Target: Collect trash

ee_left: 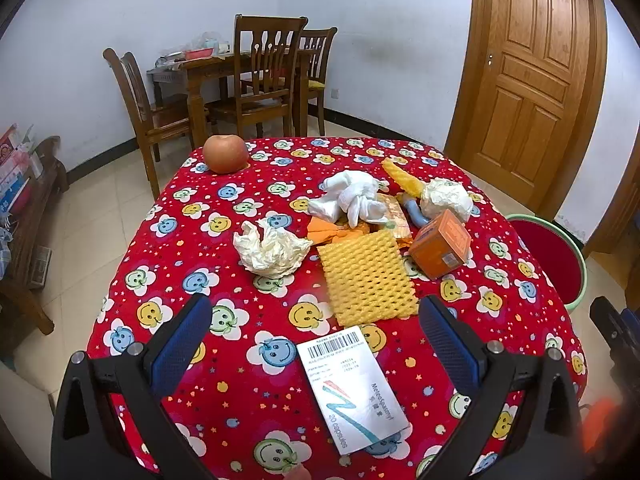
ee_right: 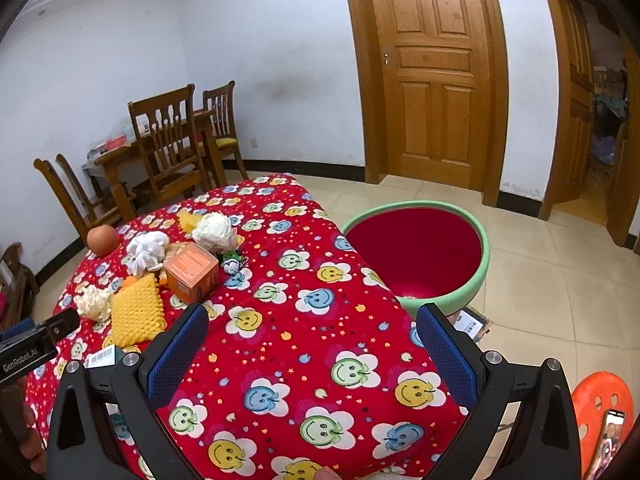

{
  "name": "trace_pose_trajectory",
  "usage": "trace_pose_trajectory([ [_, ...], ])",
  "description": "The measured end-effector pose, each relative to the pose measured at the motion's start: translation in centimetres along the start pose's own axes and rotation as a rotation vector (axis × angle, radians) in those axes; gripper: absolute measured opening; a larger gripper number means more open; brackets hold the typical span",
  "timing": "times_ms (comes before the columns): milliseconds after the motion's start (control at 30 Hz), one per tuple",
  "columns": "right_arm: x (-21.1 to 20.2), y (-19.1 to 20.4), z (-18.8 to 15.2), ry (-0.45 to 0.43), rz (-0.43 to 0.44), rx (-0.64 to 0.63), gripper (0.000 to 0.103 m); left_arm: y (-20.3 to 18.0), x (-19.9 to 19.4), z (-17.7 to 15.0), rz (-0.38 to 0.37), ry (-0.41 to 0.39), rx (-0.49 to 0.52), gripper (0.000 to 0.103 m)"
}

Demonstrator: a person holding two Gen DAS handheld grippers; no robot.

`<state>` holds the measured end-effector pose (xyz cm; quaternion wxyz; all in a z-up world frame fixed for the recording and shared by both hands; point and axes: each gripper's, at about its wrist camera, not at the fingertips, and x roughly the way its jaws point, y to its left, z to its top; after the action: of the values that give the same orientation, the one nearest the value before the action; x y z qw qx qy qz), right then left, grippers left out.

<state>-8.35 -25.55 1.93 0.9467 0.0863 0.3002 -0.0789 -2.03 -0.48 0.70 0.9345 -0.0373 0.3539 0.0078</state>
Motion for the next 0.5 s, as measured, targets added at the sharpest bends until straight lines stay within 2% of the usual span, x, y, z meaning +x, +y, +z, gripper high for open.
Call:
trace_pose_trajectory([
  [133,-0.2,-0.3,-0.2,0.001,-0.002,0.006,0.103,0.1,0.1,-0.3,-0.007,0.022,0.000,0.101],
  [500,-0.1,-0.8,-0.7,0.016,0.002,0.017,0.103,-0.1,2.7,-1.8,0.000,0.154,-0.006,0.101],
])
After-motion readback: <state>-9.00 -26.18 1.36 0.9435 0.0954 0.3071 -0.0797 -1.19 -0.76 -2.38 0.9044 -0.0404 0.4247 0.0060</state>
